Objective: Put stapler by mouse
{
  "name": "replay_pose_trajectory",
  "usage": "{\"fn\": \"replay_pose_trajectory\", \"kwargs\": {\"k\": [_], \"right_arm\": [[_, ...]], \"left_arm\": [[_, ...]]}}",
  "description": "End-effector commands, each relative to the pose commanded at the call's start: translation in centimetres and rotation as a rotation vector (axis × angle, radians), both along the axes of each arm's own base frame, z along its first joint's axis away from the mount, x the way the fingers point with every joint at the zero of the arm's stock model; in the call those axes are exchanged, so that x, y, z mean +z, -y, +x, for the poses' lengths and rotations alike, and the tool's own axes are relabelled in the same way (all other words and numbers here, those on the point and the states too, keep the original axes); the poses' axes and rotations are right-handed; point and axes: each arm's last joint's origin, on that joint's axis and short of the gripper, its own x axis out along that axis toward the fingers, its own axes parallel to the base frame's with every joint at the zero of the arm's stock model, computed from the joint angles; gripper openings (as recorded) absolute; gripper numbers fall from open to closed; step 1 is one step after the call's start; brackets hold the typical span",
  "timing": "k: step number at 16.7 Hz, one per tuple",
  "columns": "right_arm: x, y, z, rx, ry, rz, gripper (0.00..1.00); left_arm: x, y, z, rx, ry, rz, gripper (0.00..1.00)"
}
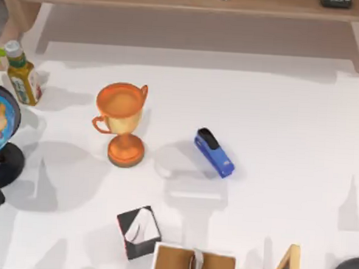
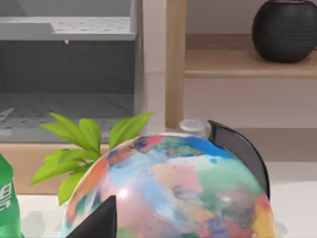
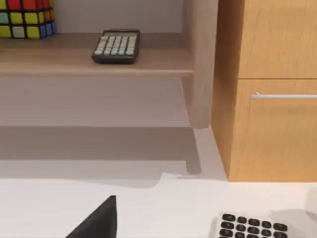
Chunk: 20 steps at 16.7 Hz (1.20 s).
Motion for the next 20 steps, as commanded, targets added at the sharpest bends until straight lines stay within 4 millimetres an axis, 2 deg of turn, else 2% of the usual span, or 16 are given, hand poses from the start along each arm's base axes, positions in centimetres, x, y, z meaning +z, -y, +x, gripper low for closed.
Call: {"fn": "replay_pose_trajectory", "kwargs": {"k": [3,5,8,11,13,16,18,20], "right_arm": [[0.2,0.0,0.0,0.003,-0.006,0.000,1.00],[1.0,-0.2,0.1,0.016,-0.038,-0.001,1.00],[3.4,-0.6,0.6,0.053,-0.132,-0.006,1.00],[6.8,-1.4,2.1,0.109,-0.273,-0.019,1.00],[9.2,-2.3,4.0,0.153,-0.387,-0.035,1.00],[12.3,-4.5,8.1,0.224,-0.576,-0.072,1.00],[13.6,-6.6,11.5,0.271,-0.709,-0.106,1.00],[13.9,-9.2,15.1,0.317,-0.843,-0.147,1.00]], "left_arm": [[0.0,0.0,0.0,0.000,0.000,0.000,1.00],[0.0,0.0,0.0,0.000,0.000,0.000,1.00],[0.0,0.0,0.0,0.000,0.000,0.000,1.00],[0.0,0.0,0.0,0.000,0.000,0.000,1.00],[0.0,0.0,0.0,0.000,0.000,0.000,1.00],[0.0,0.0,0.0,0.000,0.000,0.000,1.00],[0.0,0.0,0.0,0.000,0.000,0.000,1.00],[0.0,0.0,0.0,0.000,0.000,0.000,1.00]]}}
